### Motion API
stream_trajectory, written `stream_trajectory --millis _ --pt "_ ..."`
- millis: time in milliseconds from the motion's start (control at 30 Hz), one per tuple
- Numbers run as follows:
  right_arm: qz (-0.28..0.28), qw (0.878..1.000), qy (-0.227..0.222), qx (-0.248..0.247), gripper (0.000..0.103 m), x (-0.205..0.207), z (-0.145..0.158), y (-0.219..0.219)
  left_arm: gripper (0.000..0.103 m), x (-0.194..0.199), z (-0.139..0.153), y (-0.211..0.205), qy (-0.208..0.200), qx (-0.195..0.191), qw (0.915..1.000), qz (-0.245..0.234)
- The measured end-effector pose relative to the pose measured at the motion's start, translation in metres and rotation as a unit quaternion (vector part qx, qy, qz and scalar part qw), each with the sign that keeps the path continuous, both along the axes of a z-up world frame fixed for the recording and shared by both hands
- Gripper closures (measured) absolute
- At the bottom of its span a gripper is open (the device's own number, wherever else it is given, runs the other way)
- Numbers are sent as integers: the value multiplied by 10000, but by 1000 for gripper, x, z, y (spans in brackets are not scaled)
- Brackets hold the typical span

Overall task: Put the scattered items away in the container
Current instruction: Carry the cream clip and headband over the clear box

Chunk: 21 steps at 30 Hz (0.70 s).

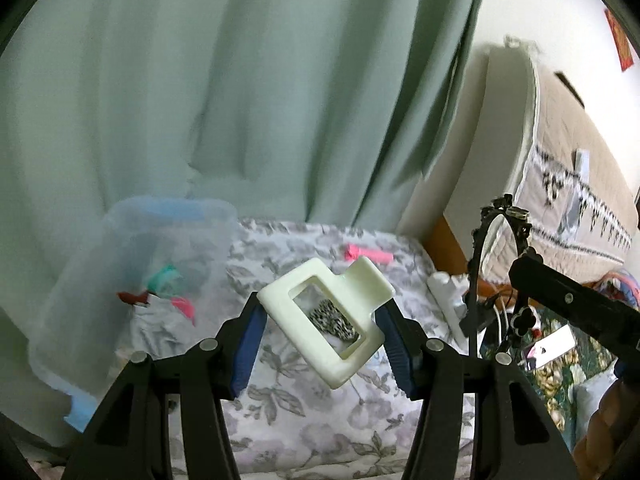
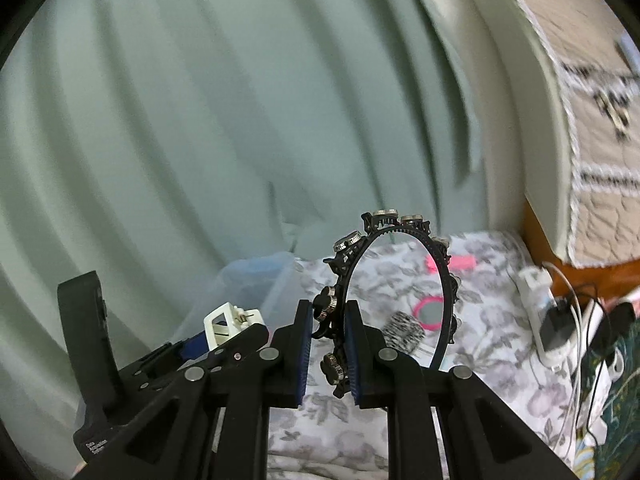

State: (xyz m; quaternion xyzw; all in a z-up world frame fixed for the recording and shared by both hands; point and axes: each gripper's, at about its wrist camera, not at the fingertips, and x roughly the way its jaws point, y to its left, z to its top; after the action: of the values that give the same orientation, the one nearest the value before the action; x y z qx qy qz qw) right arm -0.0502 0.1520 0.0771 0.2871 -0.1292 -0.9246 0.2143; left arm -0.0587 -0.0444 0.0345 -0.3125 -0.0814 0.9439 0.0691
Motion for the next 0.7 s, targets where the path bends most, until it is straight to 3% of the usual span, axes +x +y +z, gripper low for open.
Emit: stream_trajectory --millis 300,700 --pt "504 9978 269 346 85 8 18 -56 45 23 16 -53 325 363 9978 457" --pt "1125 9886 502 865 85 9 29 -131 45 40 4 -134 437 964 9869 1216"
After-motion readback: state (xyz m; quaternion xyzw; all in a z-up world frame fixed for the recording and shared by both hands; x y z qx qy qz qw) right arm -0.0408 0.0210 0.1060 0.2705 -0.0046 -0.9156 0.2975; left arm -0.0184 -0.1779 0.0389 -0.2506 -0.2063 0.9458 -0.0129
